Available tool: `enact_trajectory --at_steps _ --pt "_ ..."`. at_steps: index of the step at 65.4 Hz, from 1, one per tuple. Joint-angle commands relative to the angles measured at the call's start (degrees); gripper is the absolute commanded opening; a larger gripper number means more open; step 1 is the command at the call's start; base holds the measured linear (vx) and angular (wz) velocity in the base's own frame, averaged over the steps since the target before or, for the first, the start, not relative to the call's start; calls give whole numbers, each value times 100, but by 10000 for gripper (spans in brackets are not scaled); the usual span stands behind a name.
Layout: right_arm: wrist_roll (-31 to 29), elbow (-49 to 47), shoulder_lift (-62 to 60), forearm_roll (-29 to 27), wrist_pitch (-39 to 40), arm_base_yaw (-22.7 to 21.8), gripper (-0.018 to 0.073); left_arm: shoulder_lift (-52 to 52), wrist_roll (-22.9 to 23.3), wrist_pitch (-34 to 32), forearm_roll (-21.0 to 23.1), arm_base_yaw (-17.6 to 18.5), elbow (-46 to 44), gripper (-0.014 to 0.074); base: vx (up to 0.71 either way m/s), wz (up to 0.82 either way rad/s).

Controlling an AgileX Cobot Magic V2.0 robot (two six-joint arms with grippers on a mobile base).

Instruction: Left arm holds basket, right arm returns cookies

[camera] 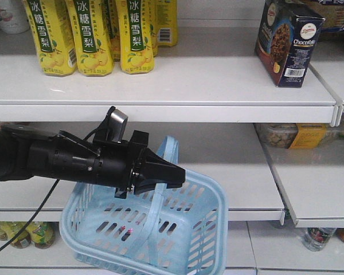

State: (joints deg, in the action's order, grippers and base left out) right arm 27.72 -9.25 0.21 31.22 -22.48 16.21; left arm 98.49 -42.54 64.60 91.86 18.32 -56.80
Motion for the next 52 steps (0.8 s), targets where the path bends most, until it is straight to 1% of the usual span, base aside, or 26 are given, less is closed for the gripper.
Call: enact_trajectory --at_steps 1,8,10,52 --pt "-24 -158 72 122 373 -13 99 -290 -283 -90 1012 -62 -222 -3 0 0" --pt "-24 -158 72 140 373 -13 0 -290 -283 -90 1012 -62 -222 -3 0 0" --pt "-24 -158 72 140 373 -13 -15 -290 -283 -90 1012 -62 -222 -3 0 0" --pt "-30 -158 72 146 254 -13 -6 -290 -283 -90 1012 -62 -222 -3 0 0"
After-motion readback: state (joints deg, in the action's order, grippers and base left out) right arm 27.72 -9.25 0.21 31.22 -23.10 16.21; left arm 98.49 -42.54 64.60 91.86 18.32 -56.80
